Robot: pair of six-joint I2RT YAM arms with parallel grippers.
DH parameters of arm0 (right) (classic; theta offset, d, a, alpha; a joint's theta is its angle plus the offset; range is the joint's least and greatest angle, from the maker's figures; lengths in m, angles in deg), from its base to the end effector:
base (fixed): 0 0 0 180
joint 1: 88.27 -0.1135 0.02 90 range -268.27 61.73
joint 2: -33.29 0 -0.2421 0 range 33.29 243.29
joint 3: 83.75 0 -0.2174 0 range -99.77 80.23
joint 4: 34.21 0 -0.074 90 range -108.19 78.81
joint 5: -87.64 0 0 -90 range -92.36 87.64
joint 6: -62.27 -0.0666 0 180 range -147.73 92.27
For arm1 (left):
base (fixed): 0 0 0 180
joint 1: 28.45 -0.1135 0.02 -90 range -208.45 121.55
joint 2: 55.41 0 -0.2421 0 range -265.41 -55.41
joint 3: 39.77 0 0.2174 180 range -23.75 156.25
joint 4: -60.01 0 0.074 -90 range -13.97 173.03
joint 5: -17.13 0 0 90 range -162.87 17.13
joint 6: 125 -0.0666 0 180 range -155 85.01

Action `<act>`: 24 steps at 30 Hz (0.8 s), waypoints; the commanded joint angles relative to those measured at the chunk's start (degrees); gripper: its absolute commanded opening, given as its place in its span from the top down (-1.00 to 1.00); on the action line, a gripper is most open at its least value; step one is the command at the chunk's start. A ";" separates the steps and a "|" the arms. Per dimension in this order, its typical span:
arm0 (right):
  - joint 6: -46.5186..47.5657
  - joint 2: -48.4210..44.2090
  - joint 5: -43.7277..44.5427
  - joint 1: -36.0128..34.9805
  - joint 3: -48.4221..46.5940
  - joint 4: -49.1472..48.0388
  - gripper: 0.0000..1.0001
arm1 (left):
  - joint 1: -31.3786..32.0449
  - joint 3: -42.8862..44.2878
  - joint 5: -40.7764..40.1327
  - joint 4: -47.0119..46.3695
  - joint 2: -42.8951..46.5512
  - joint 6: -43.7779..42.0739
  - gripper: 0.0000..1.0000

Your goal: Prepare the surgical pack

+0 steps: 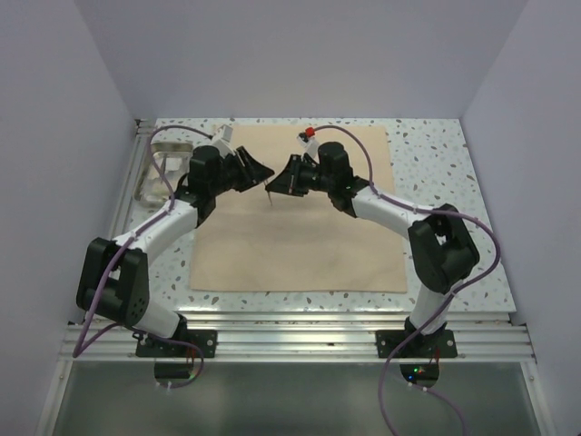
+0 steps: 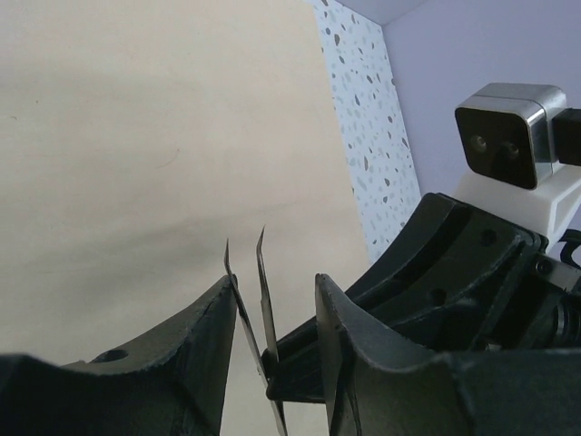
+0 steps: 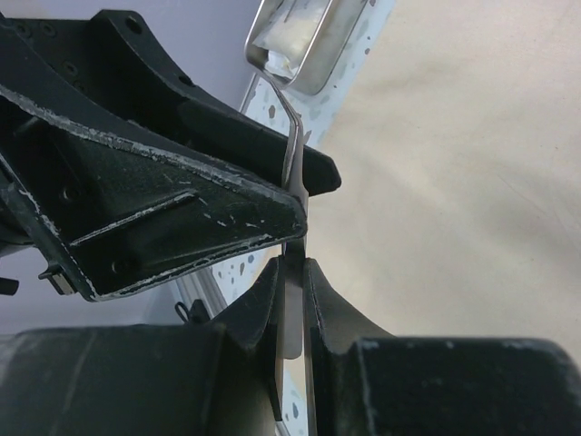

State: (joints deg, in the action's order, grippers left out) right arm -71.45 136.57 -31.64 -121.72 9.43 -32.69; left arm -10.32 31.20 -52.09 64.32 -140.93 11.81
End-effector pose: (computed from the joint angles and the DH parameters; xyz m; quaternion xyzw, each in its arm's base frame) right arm 0.3239 0.2530 0.2468 -0.0779 0.7928 0.5146 0.3171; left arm 0.3162 -0.1284 0.2562 -0.0965 0.8011 -0.4309 0.4040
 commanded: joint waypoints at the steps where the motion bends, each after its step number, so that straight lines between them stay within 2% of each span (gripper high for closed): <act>1: 2.94 -3.44 1.85 -0.56 -0.74 1.32 1.00 | 1.12 4.10 -3.19 2.47 -0.62 -2.77 0.13; 4: 3.38 -3.53 2.12 -0.74 -0.82 1.58 1.00 | 1.91 4.81 -4.86 3.27 -0.88 -3.47 0.29; 5: 3.82 -3.70 2.21 -0.74 -0.74 1.93 1.00 | 2.43 4.89 -5.39 3.27 -0.79 -3.74 0.49; 8: 4.61 -3.97 2.82 -0.82 -0.65 2.63 1.00 | 3.31 5.07 -7.06 3.53 -0.53 -4.71 0.83; 10: 4.88 -4.23 3.26 -0.83 -0.39 2.72 0.99 | 3.40 5.51 -8.12 4.41 -0.62 -5.32 0.86; 13: 5.14 -4.58 3.52 -0.83 0.05 2.46 0.75 | 3.75 6.21 -9.00 5.81 -0.70 -6.38 1.00; 14: 5.14 -4.67 3.53 -0.83 0.14 2.37 0.55 | 3.67 6.91 -9.26 6.34 -0.71 -7.16 1.00; 15: 5.14 -4.76 3.79 -0.83 0.49 2.37 0.45 | 3.75 7.26 -9.96 7.65 -0.79 -7.69 1.00; 17: 5.32 -5.37 4.58 -0.83 1.11 2.29 0.36 | 3.67 8.75 -11.27 9.50 -0.88 -9.61 1.00; 21: 6.28 -7.83 7.47 -0.65 3.12 2.72 0.02 | 3.49 14.11 -18.11 19.22 -2.02 -15.42 1.00; 23: 7.25 -9.06 9.58 -0.39 4.00 3.25 -0.04 | 2.88 18.75 -20.68 23.37 -3.60 -19.62 1.00; 24: 7.60 -10.46 10.29 -0.21 4.88 3.43 -0.06 | 2.44 20.35 -24.78 27.31 -4.30 -21.13 1.00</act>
State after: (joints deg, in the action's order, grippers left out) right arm -66.05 131.26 -25.61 -122.34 12.97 -29.13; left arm -6.99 44.93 -67.63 82.38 -143.72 -1.15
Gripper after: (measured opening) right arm 0.519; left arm 0.072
